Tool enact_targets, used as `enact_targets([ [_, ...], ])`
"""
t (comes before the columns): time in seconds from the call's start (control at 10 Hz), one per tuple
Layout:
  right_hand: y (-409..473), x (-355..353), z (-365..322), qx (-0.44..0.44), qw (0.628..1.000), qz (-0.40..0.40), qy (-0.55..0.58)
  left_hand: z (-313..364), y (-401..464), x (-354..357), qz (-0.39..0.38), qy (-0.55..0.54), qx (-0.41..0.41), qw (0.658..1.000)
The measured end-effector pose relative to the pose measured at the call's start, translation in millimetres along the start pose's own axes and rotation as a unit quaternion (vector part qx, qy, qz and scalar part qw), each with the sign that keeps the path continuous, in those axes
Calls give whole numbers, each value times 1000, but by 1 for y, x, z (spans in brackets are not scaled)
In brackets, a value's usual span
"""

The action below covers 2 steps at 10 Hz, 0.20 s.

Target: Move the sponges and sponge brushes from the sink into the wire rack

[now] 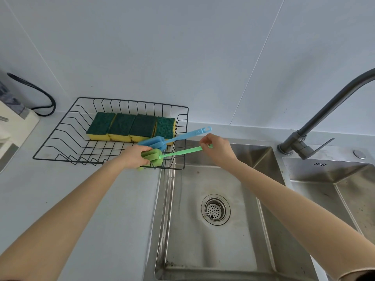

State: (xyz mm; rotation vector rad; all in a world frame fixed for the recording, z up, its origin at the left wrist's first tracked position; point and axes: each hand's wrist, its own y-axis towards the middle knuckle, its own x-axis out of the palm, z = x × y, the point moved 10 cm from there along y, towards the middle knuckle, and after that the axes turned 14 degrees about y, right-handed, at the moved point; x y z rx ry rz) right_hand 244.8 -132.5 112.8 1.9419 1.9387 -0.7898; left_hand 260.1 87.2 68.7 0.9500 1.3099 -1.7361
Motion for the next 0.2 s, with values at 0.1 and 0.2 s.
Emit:
enact_targets([
  [0.1, -3, 2, -17, -56, 995, -15, -86, 0, 1, -3, -29, 1, 4, 1000],
  [0.2, -6, 1, -24, -62, 990, -18, -128, 0, -1, -12, -13, 18, -6, 1000],
])
